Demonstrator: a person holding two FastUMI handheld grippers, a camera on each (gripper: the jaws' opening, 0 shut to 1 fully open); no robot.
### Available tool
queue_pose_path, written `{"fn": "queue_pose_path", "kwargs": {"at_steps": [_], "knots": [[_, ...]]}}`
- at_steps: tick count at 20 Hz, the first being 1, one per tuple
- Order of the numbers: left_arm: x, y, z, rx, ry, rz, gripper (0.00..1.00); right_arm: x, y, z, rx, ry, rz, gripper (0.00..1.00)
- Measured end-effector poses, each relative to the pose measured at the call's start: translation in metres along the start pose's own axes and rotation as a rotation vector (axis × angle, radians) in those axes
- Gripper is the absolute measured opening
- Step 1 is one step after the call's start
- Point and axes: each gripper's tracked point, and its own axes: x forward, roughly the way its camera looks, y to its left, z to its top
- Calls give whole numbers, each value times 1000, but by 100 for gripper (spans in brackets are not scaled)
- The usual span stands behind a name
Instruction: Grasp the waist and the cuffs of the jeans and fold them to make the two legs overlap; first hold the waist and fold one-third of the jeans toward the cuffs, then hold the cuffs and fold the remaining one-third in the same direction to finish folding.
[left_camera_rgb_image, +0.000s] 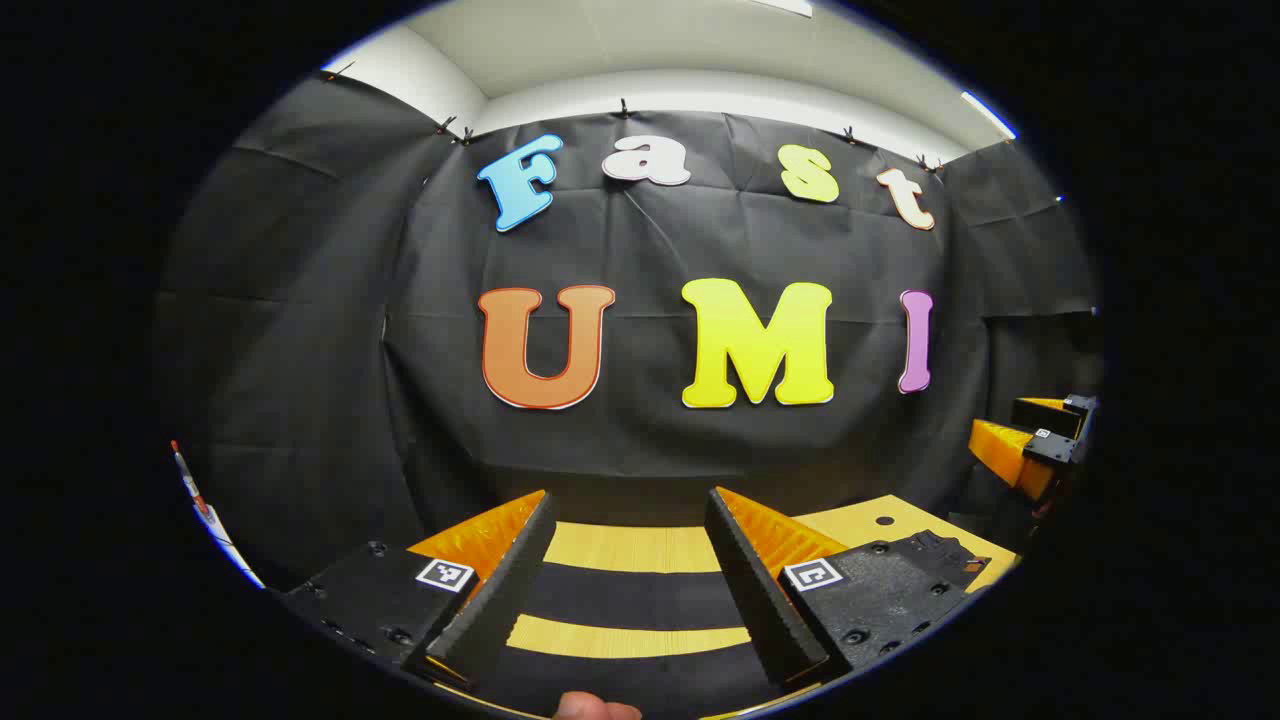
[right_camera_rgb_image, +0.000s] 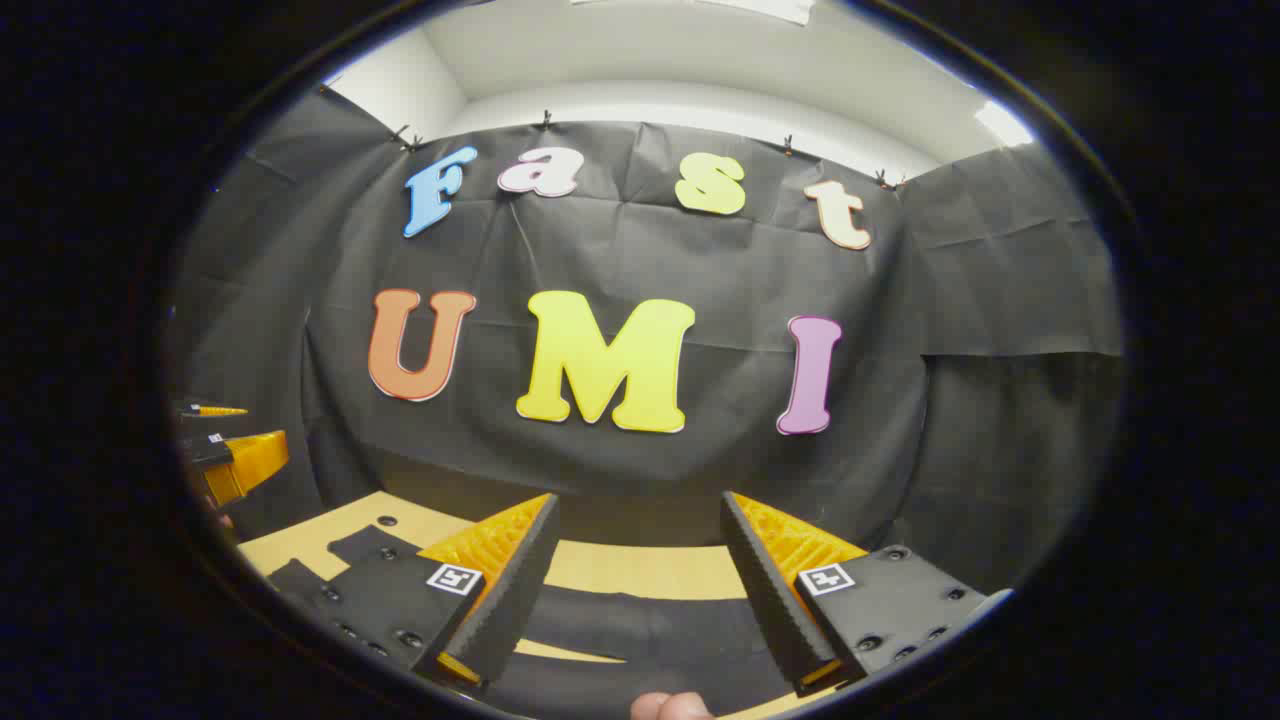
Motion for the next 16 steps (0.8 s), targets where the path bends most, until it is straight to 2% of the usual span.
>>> {"fn": "queue_pose_path", "kwargs": {"at_steps": [16], "knots": [[8,-14,-13,-9,36,4,96,13,-21,-8,-1,21,-3,98]]}}
